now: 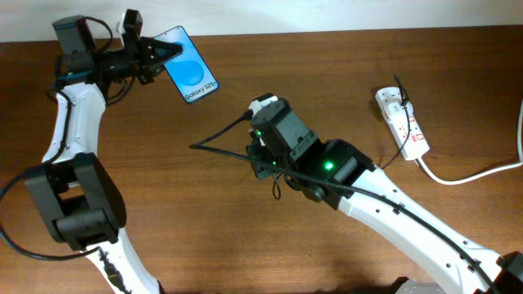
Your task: Plug charger to phone and switch on socket
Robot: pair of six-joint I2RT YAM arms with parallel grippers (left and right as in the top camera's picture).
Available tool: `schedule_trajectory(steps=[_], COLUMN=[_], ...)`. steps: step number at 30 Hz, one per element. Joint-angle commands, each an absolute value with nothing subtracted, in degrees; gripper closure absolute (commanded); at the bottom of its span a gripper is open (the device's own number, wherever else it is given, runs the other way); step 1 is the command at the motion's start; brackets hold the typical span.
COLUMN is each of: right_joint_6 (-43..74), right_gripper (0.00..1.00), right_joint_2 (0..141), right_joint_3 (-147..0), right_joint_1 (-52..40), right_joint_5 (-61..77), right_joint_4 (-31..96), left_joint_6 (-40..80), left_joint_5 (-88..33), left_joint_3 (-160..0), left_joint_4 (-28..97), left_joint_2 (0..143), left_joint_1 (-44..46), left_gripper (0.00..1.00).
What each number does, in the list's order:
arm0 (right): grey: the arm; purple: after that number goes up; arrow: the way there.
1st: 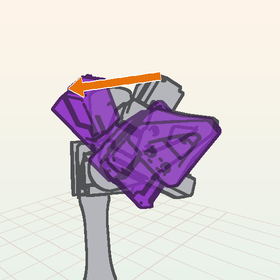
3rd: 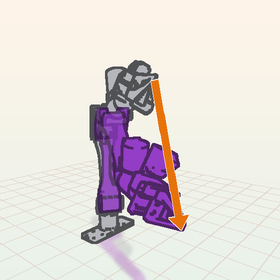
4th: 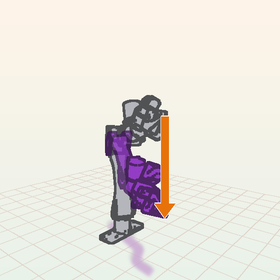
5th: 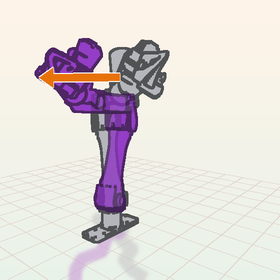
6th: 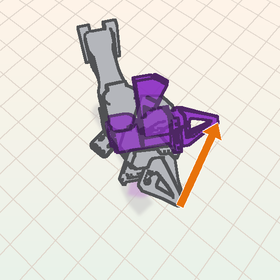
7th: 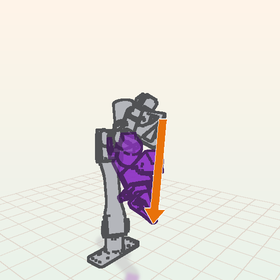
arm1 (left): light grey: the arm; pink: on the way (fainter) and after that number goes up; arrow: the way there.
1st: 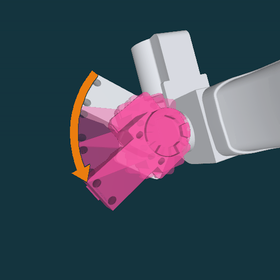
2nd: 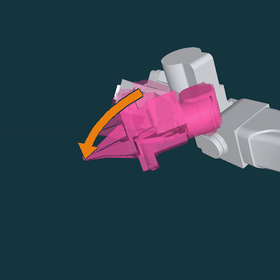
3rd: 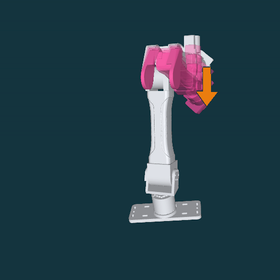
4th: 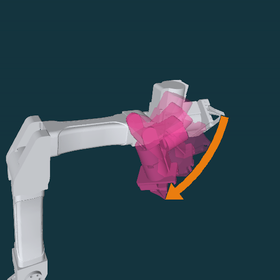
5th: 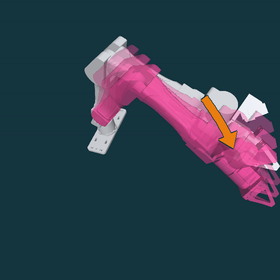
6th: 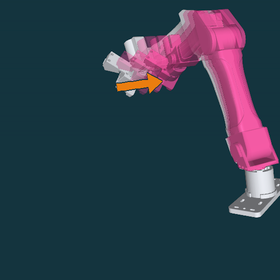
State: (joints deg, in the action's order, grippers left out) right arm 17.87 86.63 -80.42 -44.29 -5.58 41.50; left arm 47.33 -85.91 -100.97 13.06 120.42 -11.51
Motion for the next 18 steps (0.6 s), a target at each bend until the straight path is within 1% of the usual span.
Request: schedule_trajectory(steps=[1, 8, 14, 16, 18], right_joint_6=[18.74, 18.31, 18.55, 18.57, 19.51], right_gripper=[0.96, 0.96, 0.96, 0.96, 0.96], right_joint_2=[85.45, 85.56, 85.54, 85.54, 85.54], right_joint_3=[-79.77, -79.81, -79.83, -79.83, -79.81], right_joint_1=[-44.29, -44.18, -43.75, -42.89, -41.71], right_joint_5=[-6.70, -6.74, -6.76, -6.83, -6.92], right_joint_4=[39.16, 36.40, 35.51, 35.33, 35.53], left_joint_6=[50.98, 50.04, 49.17, 46.59, 46.59], left_joint_5=[-87.20, -87.24, -87.29, -87.50, -87.59], left_joint_3=[-101.30, -101.30, -101.30, -101.30, -101.30], left_joint_4=[12.86, 12.49, 12.49, 12.51, 12.49], left_joint_2=[117.71, 117.71, 117.73, 117.71, 117.73], left_joint_1=[-7.29, -2.55, -1.96, -0.99, -0.36], left_gripper=[1.00, 1.00, 1.00, 1.00, 1.00])
